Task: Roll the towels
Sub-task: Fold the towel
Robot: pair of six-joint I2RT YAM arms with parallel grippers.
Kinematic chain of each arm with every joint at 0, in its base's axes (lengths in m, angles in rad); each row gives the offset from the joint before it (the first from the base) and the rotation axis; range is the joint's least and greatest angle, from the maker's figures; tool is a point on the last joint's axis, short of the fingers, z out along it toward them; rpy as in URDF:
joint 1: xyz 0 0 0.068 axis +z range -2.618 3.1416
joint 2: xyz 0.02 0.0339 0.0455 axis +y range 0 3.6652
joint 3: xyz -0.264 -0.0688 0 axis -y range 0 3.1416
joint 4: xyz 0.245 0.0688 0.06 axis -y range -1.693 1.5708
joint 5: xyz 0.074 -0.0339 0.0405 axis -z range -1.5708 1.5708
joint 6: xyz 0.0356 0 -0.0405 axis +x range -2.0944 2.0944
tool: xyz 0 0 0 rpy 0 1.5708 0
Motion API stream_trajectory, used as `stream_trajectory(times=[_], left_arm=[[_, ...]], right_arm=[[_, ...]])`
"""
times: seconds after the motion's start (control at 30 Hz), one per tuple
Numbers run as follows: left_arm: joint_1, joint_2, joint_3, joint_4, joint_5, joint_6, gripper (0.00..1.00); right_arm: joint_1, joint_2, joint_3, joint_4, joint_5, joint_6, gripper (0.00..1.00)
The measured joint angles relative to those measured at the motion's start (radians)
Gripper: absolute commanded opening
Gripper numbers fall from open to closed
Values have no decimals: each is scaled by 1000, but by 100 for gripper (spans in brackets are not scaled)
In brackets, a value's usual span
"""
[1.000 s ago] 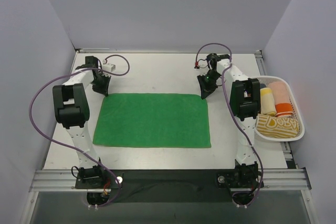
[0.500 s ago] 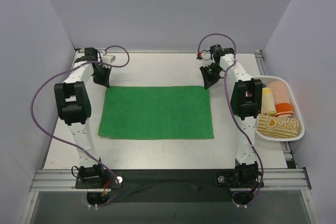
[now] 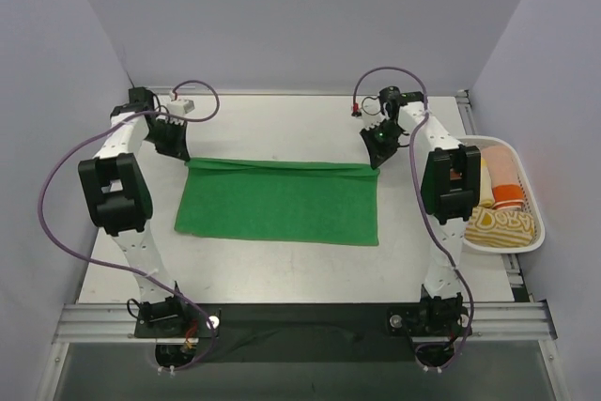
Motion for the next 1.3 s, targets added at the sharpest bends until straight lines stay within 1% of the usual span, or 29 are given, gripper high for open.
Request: stream_trajectory(times=[0.2,0.3,0.33,0.37,0.4,0.43,0.47,0.5,0.53,0.6,0.7,0.8,0.93,1.0,1.1,1.13,1.23,1.3], left_arm=[[44,-160,-163,-64,44,119,0],[57,-229,-259,-80,48,185,0],[57,-242,-289,-88,47,203,0],[57,-250,-317,-92,47,216,0],[57,-253,-344,-92,47,229,0],[56,-253,-368,-95,46,238,0],[56,-250,-394,-93,45,246,0],[56,-249,-412,-94,42,254,0],[56,-248,-424,-96,38,259,0],[56,-245,-430,-95,32,266,0],[55,-245,-430,-89,31,272,0],[52,-245,-430,-87,30,278,0],[48,-241,-429,-87,27,282,0],[46,-237,-428,-87,27,282,0],[44,-234,-426,-86,24,282,0],[43,-234,-425,-86,23,282,0],[43,-234,-424,-85,22,283,0],[43,-234,-424,-85,21,283,0]], right_arm=[[8,-163,-190,6,-31,-58,0],[27,-227,-314,13,-42,-90,0],[36,-238,-350,15,-42,-97,3],[48,-244,-383,17,-43,-105,11],[60,-244,-410,17,-44,-111,16],[74,-244,-436,21,-45,-116,24],[87,-244,-462,25,-45,-121,37],[100,-245,-482,24,-47,-127,40],[109,-248,-500,24,-51,-138,41],[131,-263,-528,20,-59,-152,41],[134,-302,-528,11,-72,-165,40],[121,-330,-491,-14,-86,-171,40],[109,-329,-443,-20,-95,-171,39],[103,-318,-420,-30,-101,-166,39],[97,-275,-385,-32,-105,-159,36],[95,-256,-381,-32,-105,-159,32],[90,-216,-381,-36,-100,-164,28],[84,-200,-383,-36,-90,-167,28]])
